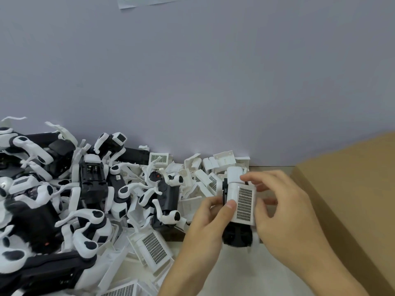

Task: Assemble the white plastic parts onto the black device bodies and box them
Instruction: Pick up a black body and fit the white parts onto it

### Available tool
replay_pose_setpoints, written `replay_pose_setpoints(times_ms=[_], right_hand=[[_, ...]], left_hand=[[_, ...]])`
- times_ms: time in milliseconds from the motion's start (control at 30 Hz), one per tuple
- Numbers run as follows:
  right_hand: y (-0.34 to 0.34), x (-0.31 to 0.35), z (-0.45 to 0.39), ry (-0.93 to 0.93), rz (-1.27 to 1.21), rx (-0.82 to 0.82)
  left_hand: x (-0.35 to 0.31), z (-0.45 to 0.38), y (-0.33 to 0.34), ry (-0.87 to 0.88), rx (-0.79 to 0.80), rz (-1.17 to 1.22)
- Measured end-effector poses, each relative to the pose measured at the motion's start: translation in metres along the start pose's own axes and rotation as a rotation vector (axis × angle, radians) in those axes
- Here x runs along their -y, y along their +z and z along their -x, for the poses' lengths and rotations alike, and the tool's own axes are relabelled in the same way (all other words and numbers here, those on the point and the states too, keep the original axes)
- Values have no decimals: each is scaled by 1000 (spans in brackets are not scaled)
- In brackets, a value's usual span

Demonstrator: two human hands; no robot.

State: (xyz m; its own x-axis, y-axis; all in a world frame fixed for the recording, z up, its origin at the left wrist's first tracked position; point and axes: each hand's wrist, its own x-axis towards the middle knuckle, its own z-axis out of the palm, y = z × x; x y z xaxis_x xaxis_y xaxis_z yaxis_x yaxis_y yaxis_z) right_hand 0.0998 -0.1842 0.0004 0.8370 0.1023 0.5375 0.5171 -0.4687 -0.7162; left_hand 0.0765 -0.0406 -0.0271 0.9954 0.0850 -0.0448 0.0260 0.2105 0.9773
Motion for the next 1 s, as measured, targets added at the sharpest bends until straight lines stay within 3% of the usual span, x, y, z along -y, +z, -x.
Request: replay_pose_setpoints(times_ms=[167,367,700,1000], right_hand=[[2,4,0,171,-133,-3],[10,14,2,278,-92,24],[9,9,2,280,29,11],[14,10,5,245,-78,-52]], left_hand=[[0,1,0,39,-36,-31],[-1,3,1,161,13,-143],[5,1,2,251,65,-244],[1,3,1,317,14,-244]])
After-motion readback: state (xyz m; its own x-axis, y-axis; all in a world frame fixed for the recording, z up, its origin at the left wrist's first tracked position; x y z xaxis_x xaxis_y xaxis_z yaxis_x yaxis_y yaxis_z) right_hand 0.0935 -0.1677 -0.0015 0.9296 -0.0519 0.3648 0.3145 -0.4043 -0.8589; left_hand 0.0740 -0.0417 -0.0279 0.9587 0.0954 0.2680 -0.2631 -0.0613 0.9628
